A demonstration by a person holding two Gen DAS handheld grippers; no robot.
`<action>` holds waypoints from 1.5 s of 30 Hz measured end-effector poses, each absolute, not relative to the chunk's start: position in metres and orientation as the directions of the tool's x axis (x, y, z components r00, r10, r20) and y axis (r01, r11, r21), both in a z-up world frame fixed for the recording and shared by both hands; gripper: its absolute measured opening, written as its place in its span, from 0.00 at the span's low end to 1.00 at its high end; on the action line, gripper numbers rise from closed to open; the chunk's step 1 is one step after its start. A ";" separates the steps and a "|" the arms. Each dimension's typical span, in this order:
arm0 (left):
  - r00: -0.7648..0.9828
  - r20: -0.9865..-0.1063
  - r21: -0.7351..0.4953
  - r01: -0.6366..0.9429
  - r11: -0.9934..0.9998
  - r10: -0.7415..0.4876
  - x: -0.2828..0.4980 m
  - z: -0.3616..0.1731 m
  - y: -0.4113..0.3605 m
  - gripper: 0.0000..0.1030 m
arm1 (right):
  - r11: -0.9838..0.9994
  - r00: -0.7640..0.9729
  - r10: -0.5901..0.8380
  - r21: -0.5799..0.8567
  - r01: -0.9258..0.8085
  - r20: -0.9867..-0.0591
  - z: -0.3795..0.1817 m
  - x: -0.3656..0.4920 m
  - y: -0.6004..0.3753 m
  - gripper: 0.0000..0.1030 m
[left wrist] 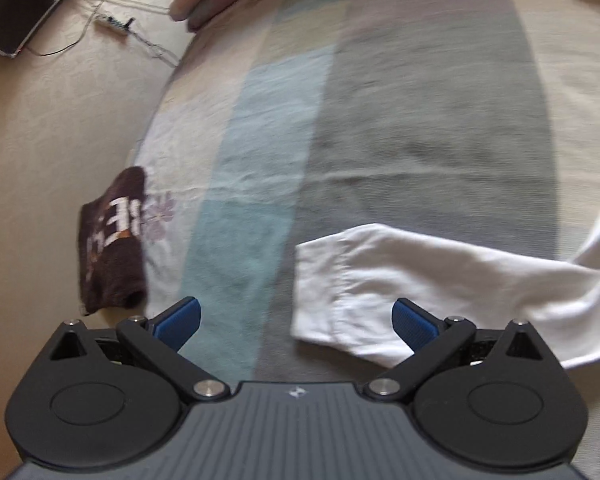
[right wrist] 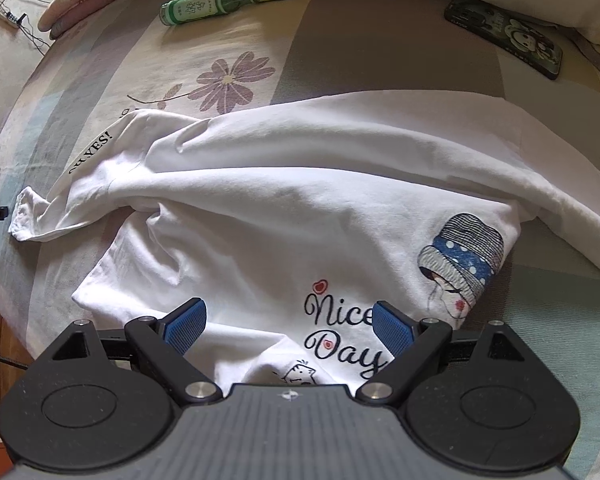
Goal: Fold clothes
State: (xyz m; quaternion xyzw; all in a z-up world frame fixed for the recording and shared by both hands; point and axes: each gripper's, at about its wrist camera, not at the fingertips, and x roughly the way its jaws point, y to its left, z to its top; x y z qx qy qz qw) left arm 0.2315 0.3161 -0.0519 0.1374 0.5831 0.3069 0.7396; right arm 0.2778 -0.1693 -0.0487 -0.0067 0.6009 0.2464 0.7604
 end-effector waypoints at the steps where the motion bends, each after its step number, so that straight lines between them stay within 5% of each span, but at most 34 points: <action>1: 0.153 -0.796 0.534 -0.277 0.799 0.585 0.236 -0.057 0.306 0.98 | 0.876 0.154 0.369 0.288 -0.387 -0.916 -0.049 0.278 -0.166 0.90; 14: 0.083 -0.905 0.373 -0.315 0.873 0.417 0.198 -0.087 0.293 0.98 | 0.878 0.144 0.364 0.288 -0.382 -0.920 -0.054 0.277 -0.154 0.91; 20: 0.243 -0.902 0.297 -0.249 0.922 0.357 0.234 -0.056 0.263 0.98 | 0.880 0.147 0.358 0.280 -0.384 -0.922 -0.056 0.278 -0.148 0.91; 27: 0.462 -0.883 0.059 -0.064 0.996 0.082 0.314 -0.035 0.188 0.98 | 0.886 0.248 0.313 0.188 -0.423 -0.917 -0.047 0.309 -0.145 0.91; 35: 0.429 -0.887 -0.109 0.170 0.980 -0.173 0.375 -0.043 0.104 0.98 | 0.924 0.338 0.196 0.059 -0.377 -0.921 -0.048 0.391 -0.171 0.91; 45: 0.326 -0.883 -0.269 0.236 0.934 -0.337 0.341 -0.051 0.071 0.98 | 0.876 0.193 0.347 0.245 -0.415 -0.918 -0.055 0.353 -0.193 0.91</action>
